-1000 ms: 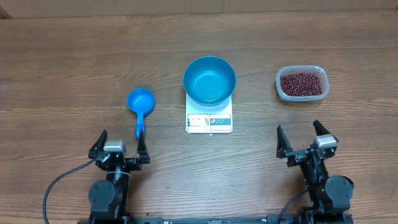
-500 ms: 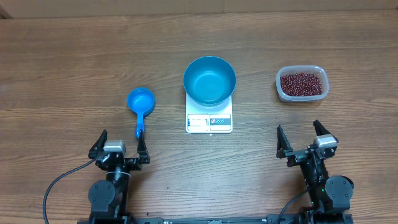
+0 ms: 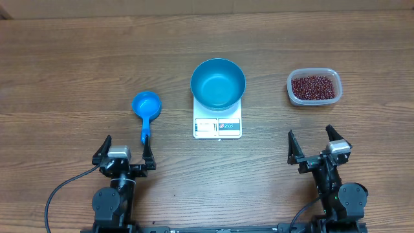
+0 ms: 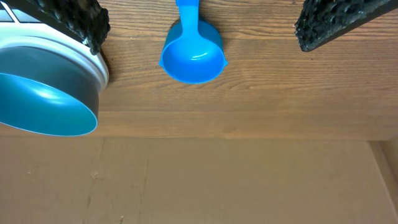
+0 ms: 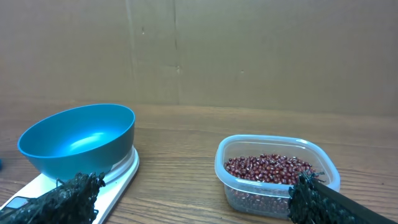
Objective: Scoop item into bowl and weigh 150g on scale
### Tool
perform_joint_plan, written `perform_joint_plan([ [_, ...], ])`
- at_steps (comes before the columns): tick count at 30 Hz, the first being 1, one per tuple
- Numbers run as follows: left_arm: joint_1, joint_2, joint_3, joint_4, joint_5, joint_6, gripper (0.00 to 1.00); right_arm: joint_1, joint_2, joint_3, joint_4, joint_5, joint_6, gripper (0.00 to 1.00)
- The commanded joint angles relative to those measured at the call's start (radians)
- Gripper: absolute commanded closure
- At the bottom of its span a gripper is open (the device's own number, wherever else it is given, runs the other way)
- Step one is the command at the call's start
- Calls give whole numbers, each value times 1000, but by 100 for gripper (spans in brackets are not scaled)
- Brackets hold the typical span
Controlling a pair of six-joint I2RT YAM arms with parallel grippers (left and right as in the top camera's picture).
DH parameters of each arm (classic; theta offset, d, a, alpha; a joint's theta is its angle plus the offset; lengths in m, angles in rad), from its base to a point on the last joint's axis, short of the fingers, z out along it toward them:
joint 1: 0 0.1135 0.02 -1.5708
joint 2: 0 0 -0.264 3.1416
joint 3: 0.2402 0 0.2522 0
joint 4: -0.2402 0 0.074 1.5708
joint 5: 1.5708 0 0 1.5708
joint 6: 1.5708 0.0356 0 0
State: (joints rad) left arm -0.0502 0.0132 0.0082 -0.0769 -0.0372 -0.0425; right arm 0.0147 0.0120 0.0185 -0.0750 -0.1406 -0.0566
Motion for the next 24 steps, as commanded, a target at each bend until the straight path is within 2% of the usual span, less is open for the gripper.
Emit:
perform_joint_plan([
  [1, 6, -9, -3, 2, 5, 21, 0, 5, -9, -11, 3, 8, -4, 0],
  [7, 6, -9, -3, 2, 4, 22, 1, 5, -9, -10, 3, 8, -4, 0],
  [11, 6, -9, -3, 3, -17, 76, 0, 5, -9, -11, 3, 8, -4, 0],
  [24, 6, -9, -3, 3, -14, 76, 1, 5, -9, -10, 3, 8, -4, 0],
])
